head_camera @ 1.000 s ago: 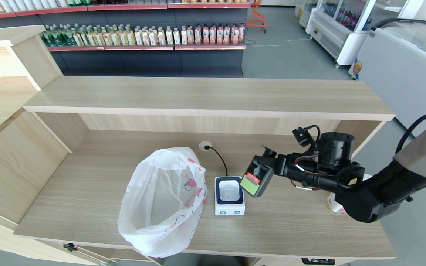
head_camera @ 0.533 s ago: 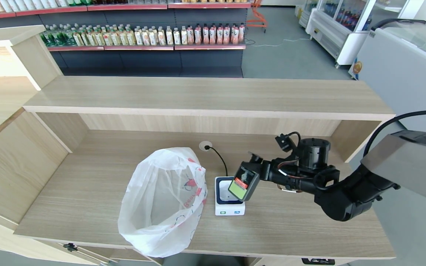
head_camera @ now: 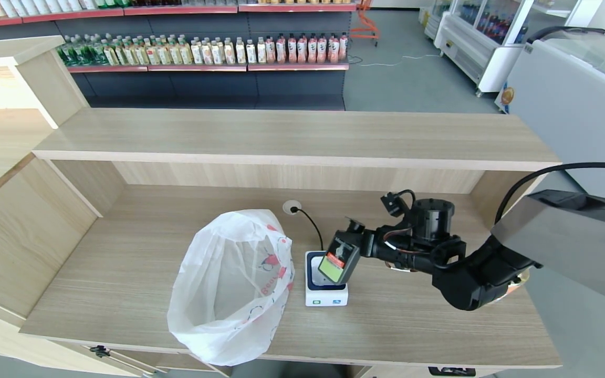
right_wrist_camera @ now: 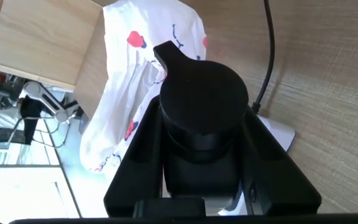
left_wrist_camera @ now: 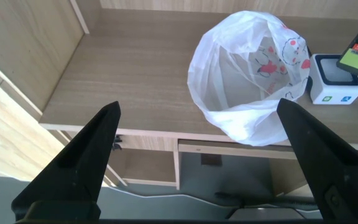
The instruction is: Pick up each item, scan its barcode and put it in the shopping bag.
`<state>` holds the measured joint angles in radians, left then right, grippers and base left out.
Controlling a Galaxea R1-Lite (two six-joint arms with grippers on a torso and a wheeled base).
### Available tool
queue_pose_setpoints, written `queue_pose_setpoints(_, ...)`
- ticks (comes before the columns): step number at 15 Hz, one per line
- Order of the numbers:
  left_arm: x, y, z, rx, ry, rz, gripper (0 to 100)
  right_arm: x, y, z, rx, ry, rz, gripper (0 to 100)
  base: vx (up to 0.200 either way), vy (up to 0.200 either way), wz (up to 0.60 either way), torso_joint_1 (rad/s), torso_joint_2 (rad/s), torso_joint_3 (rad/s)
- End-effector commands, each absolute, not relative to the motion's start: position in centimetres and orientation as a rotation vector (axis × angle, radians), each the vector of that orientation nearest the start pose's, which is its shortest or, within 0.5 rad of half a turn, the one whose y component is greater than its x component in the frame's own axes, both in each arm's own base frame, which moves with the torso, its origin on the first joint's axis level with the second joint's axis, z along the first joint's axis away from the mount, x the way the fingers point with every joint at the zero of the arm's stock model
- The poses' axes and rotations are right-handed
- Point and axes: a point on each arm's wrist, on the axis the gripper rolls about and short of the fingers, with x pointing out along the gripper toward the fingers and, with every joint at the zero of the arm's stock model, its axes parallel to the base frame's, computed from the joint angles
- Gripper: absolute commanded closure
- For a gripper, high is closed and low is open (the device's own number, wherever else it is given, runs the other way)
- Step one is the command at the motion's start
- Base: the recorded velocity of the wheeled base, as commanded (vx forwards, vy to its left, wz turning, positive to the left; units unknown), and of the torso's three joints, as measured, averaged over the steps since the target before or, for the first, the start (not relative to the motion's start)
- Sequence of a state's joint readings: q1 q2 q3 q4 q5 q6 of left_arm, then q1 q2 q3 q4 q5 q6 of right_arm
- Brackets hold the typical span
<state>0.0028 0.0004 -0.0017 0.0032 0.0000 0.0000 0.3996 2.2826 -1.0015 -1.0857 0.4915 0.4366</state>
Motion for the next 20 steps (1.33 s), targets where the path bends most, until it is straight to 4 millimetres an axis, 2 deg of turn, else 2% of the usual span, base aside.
queue_pose_setpoints(1, -2.3, 0.0, 7.6, 0.000, 0.002, 0.003, 0, 38.4, 18.0, 5.1, 0.414, 0.404, 0.840, 100, 0.000, 0.000, 0.00, 0.000, 0.00, 0.000)
queue_pose_setpoints(6, -2.3, 0.0, 7.6, 0.000, 0.002, 0.003, 0, 38.6, 19.1, 3.9, 0.411, 0.422, 0.854, 100, 0.000, 0.000, 0.00, 0.000, 0.00, 0.000)
queue_pose_setpoints(10, -2.3, 0.0, 7.6, 0.000, 0.002, 0.002, 0, 38.9, 19.3, 4.3, 0.410, 0.399, 0.833, 100, 0.000, 0.000, 0.00, 0.000, 0.00, 0.000)
queue_pose_setpoints(11, -2.3, 0.0, 7.6, 0.000, 0.002, 0.003, 0, 38.8, 19.2, 5.0, 0.411, 0.384, 0.837, 100, 0.000, 0.000, 0.00, 0.000, 0.00, 0.000)
queue_pose_setpoints(12, -2.3, 0.0, 7.6, 0.000, 0.002, 0.003, 0, 38.6, 19.0, 6.5, 0.413, 0.353, 0.841, 100, 0.000, 0.000, 0.00, 0.000, 0.00, 0.000)
queue_pose_setpoints(16, -2.3, 0.0, 7.6, -0.002, 0.002, 0.003, 0, 36.1, 17.4, 14.5, 0.405, 0.234, 0.858, 100, 0.000, 0.000, 0.00, 0.000, 0.00, 0.000)
queue_pose_setpoints(18, -2.3, 0.0, 7.6, 0.000, 0.002, 0.003, 0, 35.2, 16.7, 14.8, 0.258, 0.187, 0.855, 100, 0.000, 0.000, 0.00, 0.000, 0.00, 0.000)
queue_pose_setpoints(20, -2.3, 0.0, 7.6, 0.000, 0.002, 0.002, 0, 35.5, 15.6, 14.3, 0.118, 0.129, 0.834, 100, 0.000, 0.000, 0.00, 0.000, 0.00, 0.000)
